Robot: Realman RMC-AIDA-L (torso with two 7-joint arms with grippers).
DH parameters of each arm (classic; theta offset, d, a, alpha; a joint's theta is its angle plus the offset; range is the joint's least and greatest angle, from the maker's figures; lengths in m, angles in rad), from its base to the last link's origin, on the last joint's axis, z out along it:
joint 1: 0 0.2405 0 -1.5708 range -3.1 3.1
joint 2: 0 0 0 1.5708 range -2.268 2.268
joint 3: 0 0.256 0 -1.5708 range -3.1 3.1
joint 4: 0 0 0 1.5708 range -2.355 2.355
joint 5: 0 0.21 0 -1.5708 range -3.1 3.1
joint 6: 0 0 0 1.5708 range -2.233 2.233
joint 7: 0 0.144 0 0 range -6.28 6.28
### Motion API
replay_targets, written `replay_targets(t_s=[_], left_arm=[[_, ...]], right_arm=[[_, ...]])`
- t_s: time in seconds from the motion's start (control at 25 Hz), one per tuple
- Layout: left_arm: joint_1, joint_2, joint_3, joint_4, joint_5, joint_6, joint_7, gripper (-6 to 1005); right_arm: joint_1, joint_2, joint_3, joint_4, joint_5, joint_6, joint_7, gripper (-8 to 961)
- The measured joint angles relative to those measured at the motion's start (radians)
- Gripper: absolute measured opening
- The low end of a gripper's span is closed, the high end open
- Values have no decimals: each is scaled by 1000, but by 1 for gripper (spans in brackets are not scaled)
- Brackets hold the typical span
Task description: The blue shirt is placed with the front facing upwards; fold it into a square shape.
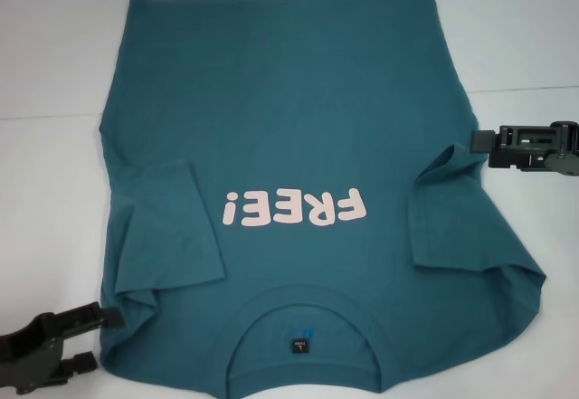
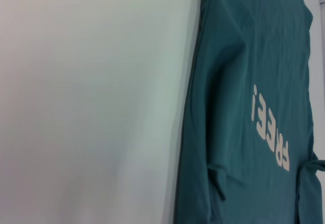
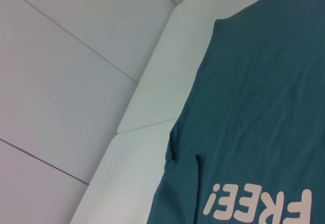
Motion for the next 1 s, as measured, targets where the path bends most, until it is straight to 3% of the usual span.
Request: replay_targets(t_s=[1.0], left_arm=[[-67,5,-7,-91,-10,-50,50,911]], right_arm=[[-3,0,22,2,6,-14,0,831]])
